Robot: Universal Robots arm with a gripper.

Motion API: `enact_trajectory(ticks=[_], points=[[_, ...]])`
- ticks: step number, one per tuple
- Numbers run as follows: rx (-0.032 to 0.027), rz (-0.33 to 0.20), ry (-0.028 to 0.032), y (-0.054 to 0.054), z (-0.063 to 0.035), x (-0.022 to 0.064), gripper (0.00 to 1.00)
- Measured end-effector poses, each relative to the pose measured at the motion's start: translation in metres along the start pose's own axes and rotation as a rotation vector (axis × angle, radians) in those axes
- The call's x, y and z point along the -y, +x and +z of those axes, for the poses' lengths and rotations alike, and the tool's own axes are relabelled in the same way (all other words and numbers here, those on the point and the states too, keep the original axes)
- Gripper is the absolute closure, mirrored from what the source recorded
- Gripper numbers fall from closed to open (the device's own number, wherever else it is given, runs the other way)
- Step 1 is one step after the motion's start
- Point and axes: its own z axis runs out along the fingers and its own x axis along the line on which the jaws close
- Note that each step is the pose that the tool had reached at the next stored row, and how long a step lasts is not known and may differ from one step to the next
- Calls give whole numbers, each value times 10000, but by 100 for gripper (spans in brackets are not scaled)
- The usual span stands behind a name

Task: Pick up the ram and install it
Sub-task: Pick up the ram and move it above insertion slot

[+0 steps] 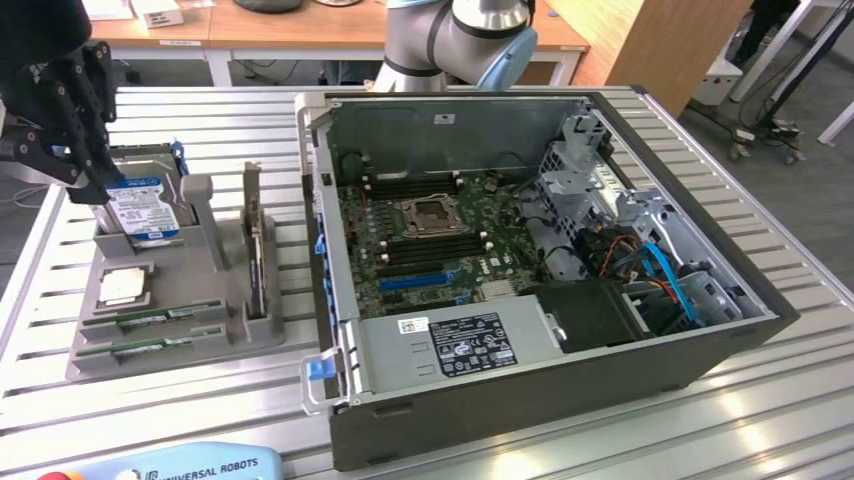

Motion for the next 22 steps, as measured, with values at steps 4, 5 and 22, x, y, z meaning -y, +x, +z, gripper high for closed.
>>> enact_trajectory(ticks=[4,5,22], points=[[1,-10,0,0,2,0,70],[1,-51,-1,0,4,0,70],[-17,-489,-12,4,163,7,70]])
